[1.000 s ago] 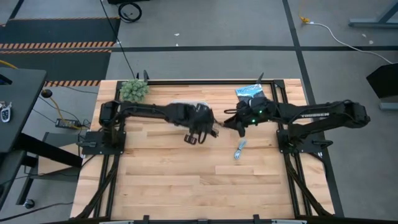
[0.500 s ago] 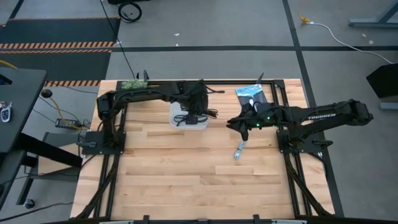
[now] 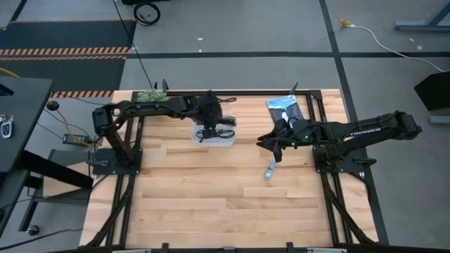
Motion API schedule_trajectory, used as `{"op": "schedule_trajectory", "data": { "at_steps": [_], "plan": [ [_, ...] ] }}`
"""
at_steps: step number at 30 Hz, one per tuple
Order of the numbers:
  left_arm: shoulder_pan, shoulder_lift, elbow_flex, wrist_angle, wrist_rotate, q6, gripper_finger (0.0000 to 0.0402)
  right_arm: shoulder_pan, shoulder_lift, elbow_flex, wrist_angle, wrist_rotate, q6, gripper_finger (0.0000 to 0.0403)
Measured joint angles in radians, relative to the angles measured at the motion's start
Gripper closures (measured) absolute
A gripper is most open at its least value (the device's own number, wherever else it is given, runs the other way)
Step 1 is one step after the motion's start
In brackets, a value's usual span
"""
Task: Pick and place USB-C Cables
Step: Put the black charger cable into the white bin
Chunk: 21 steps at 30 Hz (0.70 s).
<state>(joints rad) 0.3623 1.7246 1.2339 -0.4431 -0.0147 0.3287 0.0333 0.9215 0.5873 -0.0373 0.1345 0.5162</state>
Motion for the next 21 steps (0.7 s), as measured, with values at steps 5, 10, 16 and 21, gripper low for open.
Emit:
{"op": "schedule_trajectory", "data": {
  "at_steps": [5,10,16,21],
  "plan": [
    [0.006,0.04,0.0,0.013,0.013,-0.004,0.0324,-0.004,0.0,0.0,-0.001,0.002,-0.023,0.0266],
    [0.006,0.091,0.001,0.028,0.009,-0.004,0.0324,-0.004,0.0,0.0,-0.001,0.003,-0.048,0.0266],
    [0.014,0.151,0.001,0.074,-0.014,0.007,0.0311,-0.004,0.0,0.0,-0.007,0.003,-0.047,0.0266],
    [0.009,0.158,0.002,0.081,-0.071,0.023,0.0257,-0.004,0.001,0.0,-0.033,0.003,-0.045,0.0266]
  ]
}}
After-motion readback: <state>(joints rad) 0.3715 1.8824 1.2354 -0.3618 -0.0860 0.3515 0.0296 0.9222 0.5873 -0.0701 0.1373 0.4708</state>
